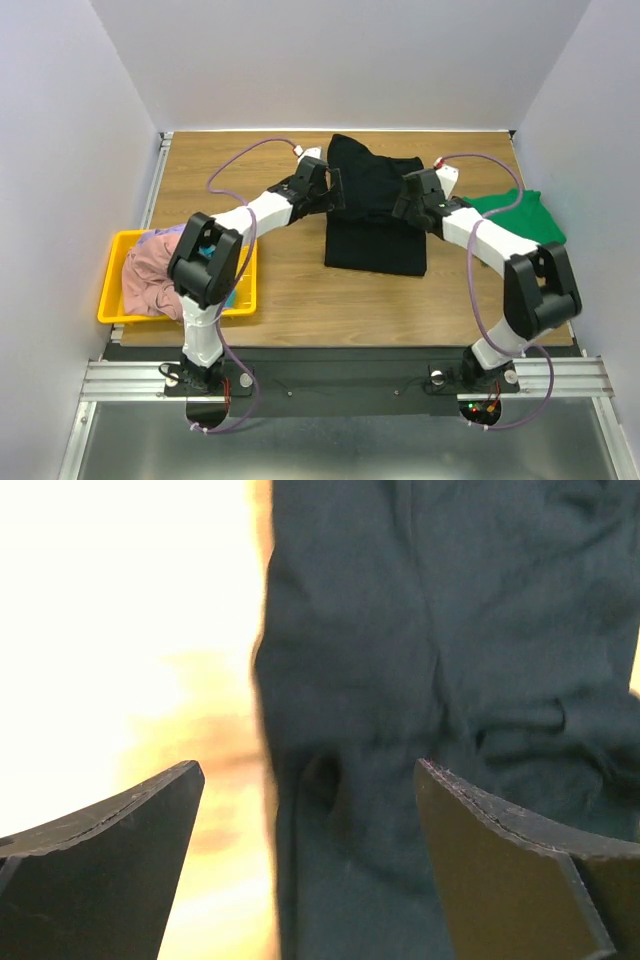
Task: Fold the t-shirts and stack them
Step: Fold the tshirt
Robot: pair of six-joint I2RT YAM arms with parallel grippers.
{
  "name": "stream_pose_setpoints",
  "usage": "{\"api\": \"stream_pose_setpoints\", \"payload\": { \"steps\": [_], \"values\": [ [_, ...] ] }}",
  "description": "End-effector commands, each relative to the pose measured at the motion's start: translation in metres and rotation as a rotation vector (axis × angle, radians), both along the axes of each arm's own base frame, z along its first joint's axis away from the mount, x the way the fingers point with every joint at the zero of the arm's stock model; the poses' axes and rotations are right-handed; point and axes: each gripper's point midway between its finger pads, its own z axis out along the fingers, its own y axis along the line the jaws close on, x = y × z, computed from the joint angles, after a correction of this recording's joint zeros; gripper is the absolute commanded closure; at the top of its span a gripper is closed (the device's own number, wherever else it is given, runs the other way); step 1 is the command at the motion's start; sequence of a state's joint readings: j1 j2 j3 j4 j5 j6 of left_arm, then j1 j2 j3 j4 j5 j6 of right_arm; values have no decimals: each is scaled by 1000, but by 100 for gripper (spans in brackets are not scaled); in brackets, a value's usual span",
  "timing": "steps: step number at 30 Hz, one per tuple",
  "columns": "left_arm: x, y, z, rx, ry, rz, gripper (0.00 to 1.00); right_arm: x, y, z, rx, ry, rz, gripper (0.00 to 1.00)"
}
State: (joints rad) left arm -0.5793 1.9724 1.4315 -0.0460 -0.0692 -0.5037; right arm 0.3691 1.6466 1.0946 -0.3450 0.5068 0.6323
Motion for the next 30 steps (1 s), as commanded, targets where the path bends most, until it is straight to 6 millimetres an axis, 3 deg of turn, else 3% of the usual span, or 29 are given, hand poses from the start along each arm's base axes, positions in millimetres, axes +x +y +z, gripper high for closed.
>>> {"api": "stream_pose_setpoints", "payload": {
  "steps": [1, 4, 5, 6, 7, 8, 10, 11, 12, 13, 14, 15, 16, 17, 19, 21, 30],
  "values": [
    [-17, 10, 60, -71, -109, 20, 1, -14, 12, 26, 82, -62, 100, 0],
    [-40, 20, 51, -89, -80, 22, 1, -33, 28, 29, 176, -77, 202, 0],
    [-54, 28, 33, -75, -41, 19, 2, -36, 38, 28, 206, -77, 261, 0],
    [-60, 33, 38, -80, -50, 32, 2, -34, 49, 33, 240, -109, 318, 0],
    [-71, 43, 24, -74, -17, 63, 1, -38, 68, 24, 299, -90, 419, 0],
    [-77, 46, 22, -79, -11, 68, 1, -42, 77, 24, 329, -79, 464, 0],
    [-88, 53, 30, -105, -27, 76, 1, -41, 102, 14, 397, -52, 564, 0],
    [-98, 59, 21, -99, -6, 77, 1, -35, 108, 13, 398, -56, 578, 0],
    [-104, 63, 30, -118, -25, 83, 2, -30, 114, 2, 391, -34, 587, 0],
    [-109, 66, 30, -125, -24, 89, 1, -19, 118, 4, 385, -46, 588, 0],
    [-118, 73, 22, -123, -6, 100, 1, -12, 121, 2, 375, -46, 590, 0],
    [-123, 77, 31, -140, -29, 109, 1, -2, 119, -15, 349, -24, 563, 0],
    [-126, 80, 32, -146, -36, 117, 1, 7, 118, -17, 333, -27, 544, 0],
    [-133, 84, 26, -144, -27, 119, 1, 24, 122, -5, 328, -64, 536, 0],
    [-139, 89, 33, -167, -41, 137, 1, 42, 117, -14, 287, -66, 487, 0],
    [-145, 92, 31, -177, -38, 142, 1, 63, 117, -1, 259, -113, 459, 0],
    [-151, 96, 30, -178, -29, 151, 1, 104, 105, 17, 139, -184, 383, 0]
  ]
}}
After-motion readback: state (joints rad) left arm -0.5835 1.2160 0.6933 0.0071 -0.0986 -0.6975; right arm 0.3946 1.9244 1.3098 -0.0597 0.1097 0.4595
